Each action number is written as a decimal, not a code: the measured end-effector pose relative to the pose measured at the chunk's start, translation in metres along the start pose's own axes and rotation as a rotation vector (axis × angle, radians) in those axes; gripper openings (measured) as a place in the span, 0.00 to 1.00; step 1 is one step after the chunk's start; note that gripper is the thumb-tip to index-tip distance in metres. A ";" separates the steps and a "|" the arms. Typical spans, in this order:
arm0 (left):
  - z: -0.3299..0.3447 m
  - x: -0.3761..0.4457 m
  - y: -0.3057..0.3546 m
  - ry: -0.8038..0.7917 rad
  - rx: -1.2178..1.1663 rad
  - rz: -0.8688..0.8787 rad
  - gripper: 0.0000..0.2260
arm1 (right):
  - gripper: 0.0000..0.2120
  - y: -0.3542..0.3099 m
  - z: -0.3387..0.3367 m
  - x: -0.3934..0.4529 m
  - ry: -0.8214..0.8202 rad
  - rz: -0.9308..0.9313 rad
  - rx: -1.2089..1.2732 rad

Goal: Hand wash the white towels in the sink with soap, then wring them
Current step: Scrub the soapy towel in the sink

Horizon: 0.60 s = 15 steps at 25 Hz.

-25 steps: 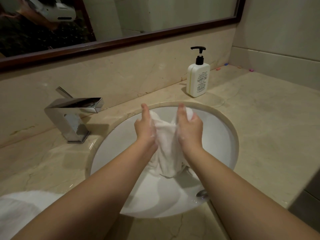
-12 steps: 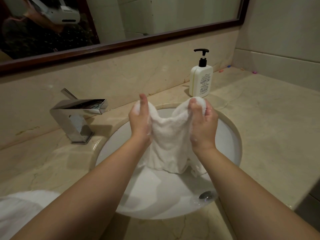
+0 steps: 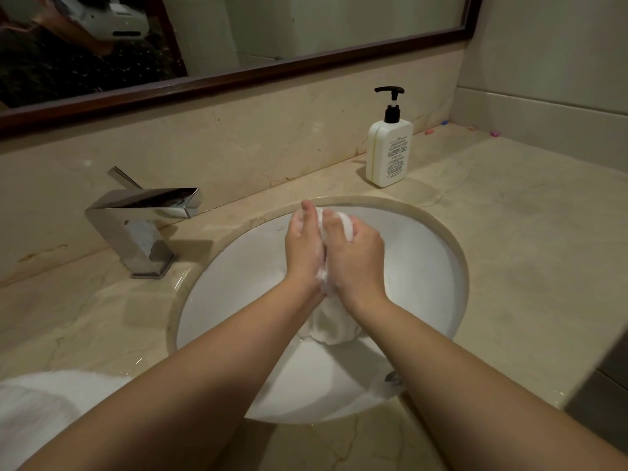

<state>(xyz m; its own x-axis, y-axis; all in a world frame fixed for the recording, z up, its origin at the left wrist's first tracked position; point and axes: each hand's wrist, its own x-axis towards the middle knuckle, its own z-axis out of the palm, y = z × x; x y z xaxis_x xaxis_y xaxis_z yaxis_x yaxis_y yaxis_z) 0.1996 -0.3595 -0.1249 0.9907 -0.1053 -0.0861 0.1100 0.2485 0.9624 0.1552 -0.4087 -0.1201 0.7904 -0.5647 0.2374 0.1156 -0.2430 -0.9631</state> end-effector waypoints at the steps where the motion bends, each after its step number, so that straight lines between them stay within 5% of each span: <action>1: -0.001 -0.002 -0.003 -0.020 -0.006 -0.029 0.20 | 0.20 0.001 0.001 0.001 0.024 0.011 0.009; 5: 0.001 -0.006 -0.014 -0.144 0.015 -0.133 0.15 | 0.21 0.005 -0.009 0.015 0.099 0.026 0.121; 11: -0.009 0.010 -0.024 -0.088 -0.009 -0.349 0.28 | 0.23 0.004 -0.013 0.019 0.037 0.065 0.257; 15: -0.016 0.018 -0.024 0.001 0.154 -0.203 0.17 | 0.23 0.011 -0.016 0.023 0.058 0.031 0.119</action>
<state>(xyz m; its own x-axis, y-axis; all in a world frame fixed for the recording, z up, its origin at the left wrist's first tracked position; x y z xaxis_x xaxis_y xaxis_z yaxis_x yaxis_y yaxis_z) 0.2161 -0.3519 -0.1542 0.9496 -0.1370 -0.2819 0.2935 0.0729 0.9532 0.1650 -0.4370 -0.1228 0.7590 -0.6161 0.2107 0.1647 -0.1315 -0.9775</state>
